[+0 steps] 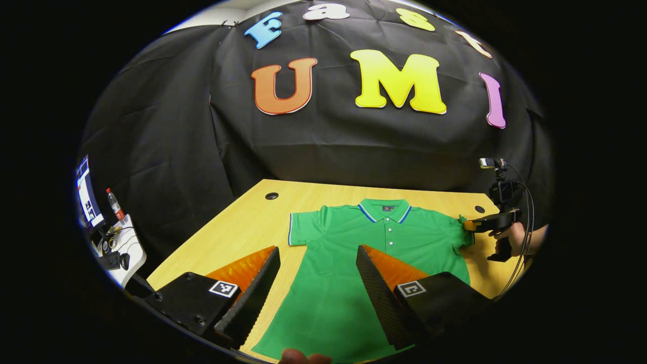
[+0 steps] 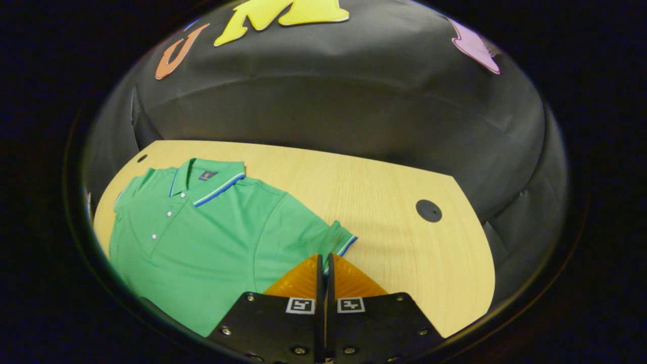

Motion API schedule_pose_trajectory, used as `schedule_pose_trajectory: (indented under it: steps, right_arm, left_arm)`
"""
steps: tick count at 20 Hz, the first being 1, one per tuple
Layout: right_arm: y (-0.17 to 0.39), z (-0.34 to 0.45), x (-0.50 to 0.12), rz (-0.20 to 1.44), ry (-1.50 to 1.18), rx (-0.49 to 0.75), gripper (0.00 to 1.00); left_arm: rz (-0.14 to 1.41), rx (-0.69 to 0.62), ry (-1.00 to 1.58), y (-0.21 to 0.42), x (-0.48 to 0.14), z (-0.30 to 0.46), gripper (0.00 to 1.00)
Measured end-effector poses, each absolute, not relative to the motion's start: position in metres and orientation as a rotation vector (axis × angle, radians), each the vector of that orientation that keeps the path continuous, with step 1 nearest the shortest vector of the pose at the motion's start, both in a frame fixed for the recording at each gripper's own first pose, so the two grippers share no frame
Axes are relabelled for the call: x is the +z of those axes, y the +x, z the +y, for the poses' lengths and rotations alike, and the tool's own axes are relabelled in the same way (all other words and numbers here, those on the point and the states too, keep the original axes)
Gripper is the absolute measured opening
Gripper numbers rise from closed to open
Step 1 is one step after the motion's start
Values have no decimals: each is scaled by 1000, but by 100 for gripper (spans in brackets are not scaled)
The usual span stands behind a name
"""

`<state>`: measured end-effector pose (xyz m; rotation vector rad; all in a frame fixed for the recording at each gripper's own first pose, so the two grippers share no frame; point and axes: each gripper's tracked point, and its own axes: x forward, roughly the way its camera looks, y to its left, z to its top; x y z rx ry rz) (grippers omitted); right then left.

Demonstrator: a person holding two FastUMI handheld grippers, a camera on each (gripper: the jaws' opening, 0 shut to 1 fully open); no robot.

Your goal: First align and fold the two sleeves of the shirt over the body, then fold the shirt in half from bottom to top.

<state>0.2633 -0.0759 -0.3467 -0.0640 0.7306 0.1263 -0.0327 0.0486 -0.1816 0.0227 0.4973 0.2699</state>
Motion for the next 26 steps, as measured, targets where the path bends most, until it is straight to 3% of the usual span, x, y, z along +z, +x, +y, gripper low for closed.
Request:
schedule_pose_trajectory:
  steps: [16, 24, 26]
  right_arm:
    - [255, 19, -281, 633, -225, 189, 2]
    - [251, 72, -313, 702, -275, 228, 2]
    - [247, 85, -322, 729, -261, 249, 6]
  left_arm:
    - [447, 385, -43, -73, -183, 117, 100]
    - [465, 433, -64, -100, -193, 153, 98]
    - [470, 444, -69, -105, -195, 159, 98]
